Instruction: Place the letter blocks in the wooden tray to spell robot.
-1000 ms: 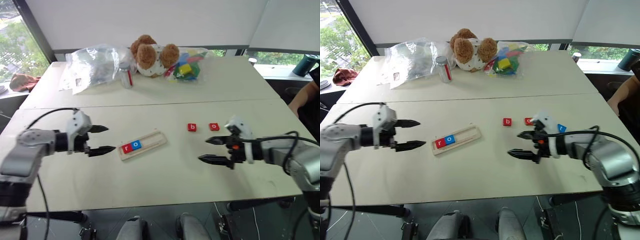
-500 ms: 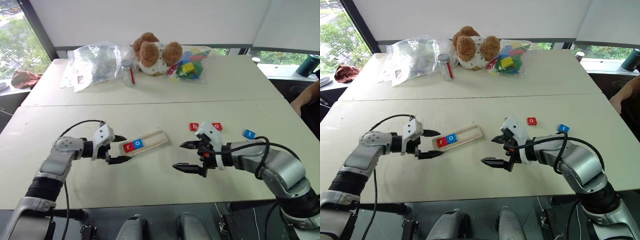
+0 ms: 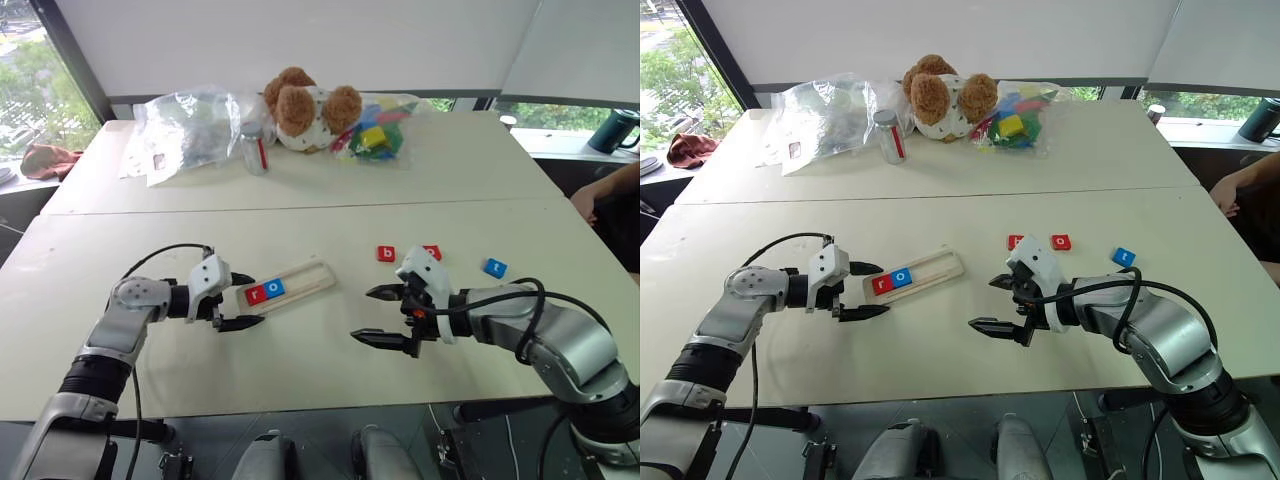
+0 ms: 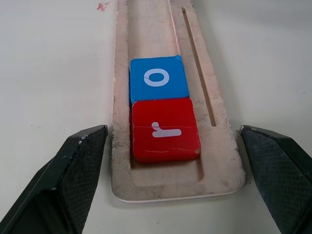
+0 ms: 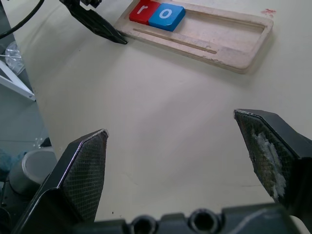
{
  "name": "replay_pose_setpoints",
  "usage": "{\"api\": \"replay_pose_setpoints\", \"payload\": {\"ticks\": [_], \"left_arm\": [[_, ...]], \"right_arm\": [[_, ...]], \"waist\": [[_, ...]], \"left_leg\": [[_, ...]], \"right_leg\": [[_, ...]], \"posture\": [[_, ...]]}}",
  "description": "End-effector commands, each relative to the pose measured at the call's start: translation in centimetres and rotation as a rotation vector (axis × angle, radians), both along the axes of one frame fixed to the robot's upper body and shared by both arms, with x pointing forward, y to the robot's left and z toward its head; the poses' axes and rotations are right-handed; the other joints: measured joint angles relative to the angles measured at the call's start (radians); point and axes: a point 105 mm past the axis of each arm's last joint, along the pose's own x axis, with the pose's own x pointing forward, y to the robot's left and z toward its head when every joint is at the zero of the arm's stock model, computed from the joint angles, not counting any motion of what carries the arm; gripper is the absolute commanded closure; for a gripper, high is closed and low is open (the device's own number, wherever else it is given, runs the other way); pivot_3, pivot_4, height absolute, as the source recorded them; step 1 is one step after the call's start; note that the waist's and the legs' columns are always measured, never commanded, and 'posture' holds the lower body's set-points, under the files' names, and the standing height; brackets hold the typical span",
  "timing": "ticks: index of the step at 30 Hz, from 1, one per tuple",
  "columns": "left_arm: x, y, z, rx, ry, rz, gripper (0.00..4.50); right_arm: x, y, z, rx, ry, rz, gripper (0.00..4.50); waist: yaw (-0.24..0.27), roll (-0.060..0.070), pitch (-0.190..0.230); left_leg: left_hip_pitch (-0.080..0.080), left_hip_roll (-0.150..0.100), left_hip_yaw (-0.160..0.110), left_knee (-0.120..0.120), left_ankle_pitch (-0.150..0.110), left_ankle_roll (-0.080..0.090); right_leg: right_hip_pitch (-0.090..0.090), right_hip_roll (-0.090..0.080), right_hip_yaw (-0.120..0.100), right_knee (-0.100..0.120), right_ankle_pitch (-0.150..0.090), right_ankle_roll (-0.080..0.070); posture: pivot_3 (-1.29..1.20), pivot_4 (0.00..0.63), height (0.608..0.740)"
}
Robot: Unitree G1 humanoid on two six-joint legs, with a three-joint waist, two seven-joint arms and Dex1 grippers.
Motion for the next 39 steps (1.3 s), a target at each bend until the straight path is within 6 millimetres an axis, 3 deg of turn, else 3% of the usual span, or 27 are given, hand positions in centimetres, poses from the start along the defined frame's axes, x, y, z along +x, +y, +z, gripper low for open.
{"api": "replay_pose_setpoints", "payload": {"ticks": [1,3,10,15,21,27,29,30,34,39], "left_arm": [[-0.6,0.5,-2.0,0.043,0.063,0.012,0.83],[-0.5,0.5,-1.9,0.039,0.062,0.013,1.4],[0.5,-0.7,0.3,-0.007,0.028,-0.017,1.4],[0.7,-4.2,2.0,0.037,-0.022,-0.236,1.4],[2.5,-6.2,1.5,0.085,-0.031,-0.315,1.4],[2.9,-7.2,0.9,0.066,-0.007,-0.339,1.4],[2.9,-7.2,0.7,0.061,-0.008,-0.331,0.36],[3.0,-7.2,0.6,0.054,-0.007,-0.322,0.06],[3.1,-6.9,0.7,0.044,-0.019,-0.301,0.06],[3.3,-4.8,2.9,0.023,-0.059,-0.252,0.06]], "right_arm": [[0.2,-0.2,0.7,0.011,-0.041,-0.009,0.0],[0.3,-0.3,0.7,0.012,-0.042,-0.012,0.0],[1.0,-1.9,0.7,0.0,-0.064,-0.096,0.0],[2.2,-5.9,1.5,-0.001,-0.099,-0.277,0.0],[3.8,-8.7,1.8,-0.023,-0.162,-0.469,0.0],[4.4,-8.7,1.3,-0.014,-0.183,-0.553,0.0],[4.9,-8.6,1.3,-0.003,-0.19,-0.588,0.0],[5.3,-8.5,1.3,0.006,-0.195,-0.609,0.0],[7.2,-8.8,0.9,0.012,-0.198,-0.742,0.0],[9.2,-5.8,0.8,0.108,-0.137,-0.799,0.0]], "waist": [[0.0,0.0,0.0],[0.0,0.0,0.0],[0.005,0.0,0.0],[0.023,0.0,0.0],[0.018,-0.001,0.0],[0.012,-0.001,0.0],[0.015,-0.001,0.0],[0.015,-0.001,0.0],[0.015,-0.001,0.0],[0.0,-0.001,0.0]], "left_leg": [[0.002,0.0,0.0,0.0,0.0,0.0],[0.007,0.0,0.0,-0.001,0.0,0.0],[0.009,0.0,0.0,-0.001,0.0,0.0],[0.008,0.0,0.0,-0.001,0.0,0.0],[0.008,0.0,0.001,-0.001,0.0,0.001],[0.008,0.001,0.001,-0.001,0.0,0.001],[0.008,0.001,0.001,-0.001,0.0,0.001],[0.008,0.0,0.002,-0.001,0.0,0.001],[0.008,0.0,0.002,0.0,0.0,0.001],[0.008,0.001,0.002,-0.001,0.0,0.001]], "right_leg": [[0.002,0.0,0.0,0.0,0.0,0.0],[0.007,0.0,0.0,0.0,0.0,0.0],[0.009,0.0,0.0,0.0,0.0,0.0],[0.009,0.0,0.0,0.0,0.0,0.0],[0.008,0.001,0.0,-0.001,0.0,0.0],[0.007,0.003,0.0,0.0,0.0,0.0],[0.007,0.003,0.0,0.0,0.0,0.0],[0.007,0.003,0.0,0.0,0.0,0.0],[0.007,0.003,0.0,0.0,0.0,0.0],[0.006,0.003,0.0,0.001,0.0,0.0]], "posture": [[0.0,0.15,0.74],[0.0,0.15,0.74],[0.0,0.15,0.74],[0.0,0.15,0.74],[0.0,0.15,0.74],[0.0,0.15,0.74],[0.0,0.15,0.74],[0.0,0.15,0.74],[0.0,0.15,0.74],[0.0,0.15,0.74]]}}
